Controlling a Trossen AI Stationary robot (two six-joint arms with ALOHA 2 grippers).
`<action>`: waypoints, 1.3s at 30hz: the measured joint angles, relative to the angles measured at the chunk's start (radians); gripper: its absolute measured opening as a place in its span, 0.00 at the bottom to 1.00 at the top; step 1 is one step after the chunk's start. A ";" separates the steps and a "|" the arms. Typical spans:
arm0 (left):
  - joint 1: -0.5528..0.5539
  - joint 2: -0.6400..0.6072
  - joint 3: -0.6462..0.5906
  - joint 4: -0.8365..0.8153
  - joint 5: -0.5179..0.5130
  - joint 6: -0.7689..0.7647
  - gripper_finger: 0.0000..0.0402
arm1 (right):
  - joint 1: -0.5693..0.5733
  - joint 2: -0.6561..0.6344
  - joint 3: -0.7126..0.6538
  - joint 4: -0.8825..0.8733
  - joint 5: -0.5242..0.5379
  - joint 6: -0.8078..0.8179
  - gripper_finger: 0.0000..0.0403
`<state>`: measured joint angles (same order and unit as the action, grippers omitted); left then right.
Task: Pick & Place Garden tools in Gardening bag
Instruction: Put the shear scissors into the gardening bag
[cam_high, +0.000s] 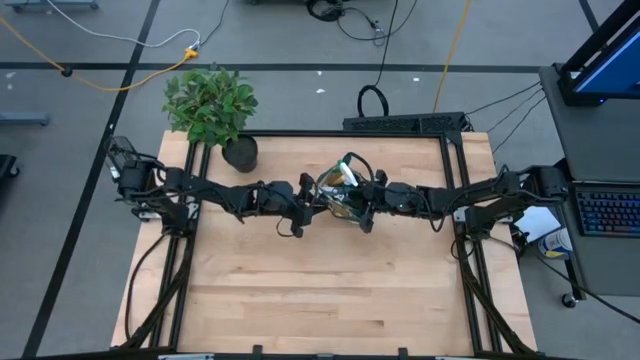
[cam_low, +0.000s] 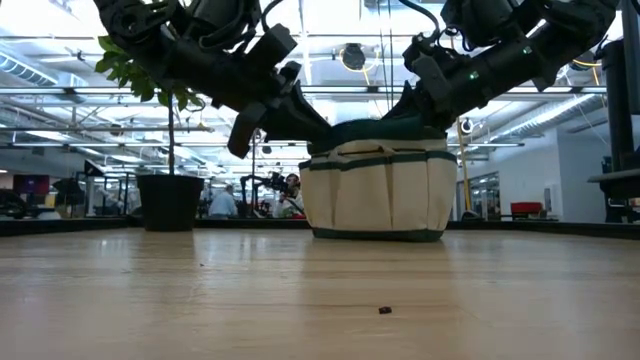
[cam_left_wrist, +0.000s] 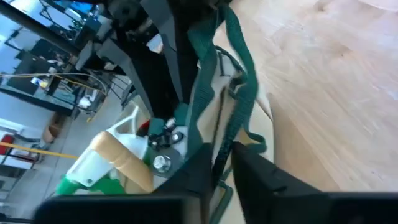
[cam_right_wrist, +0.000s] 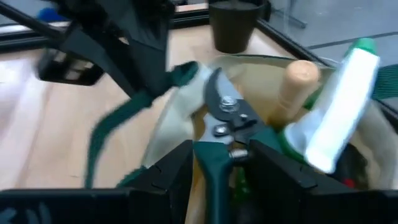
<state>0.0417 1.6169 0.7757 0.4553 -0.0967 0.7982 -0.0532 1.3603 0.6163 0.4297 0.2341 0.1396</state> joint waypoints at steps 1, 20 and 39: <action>0.000 0.000 0.000 0.004 0.000 0.002 0.12 | 0.000 0.000 0.000 -0.009 0.019 -0.002 0.36; -0.104 -0.147 -0.001 0.066 -0.138 0.073 0.03 | -0.009 -0.003 0.003 -0.132 -0.137 0.073 0.36; -0.180 -0.164 0.000 -0.118 -0.354 -0.046 0.03 | -0.004 -0.205 -0.001 -0.158 -0.090 -0.049 0.36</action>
<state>-0.1384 1.4528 0.7753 0.3375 -0.4508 0.7525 -0.0570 1.1553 0.6151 0.2714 0.1436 0.0909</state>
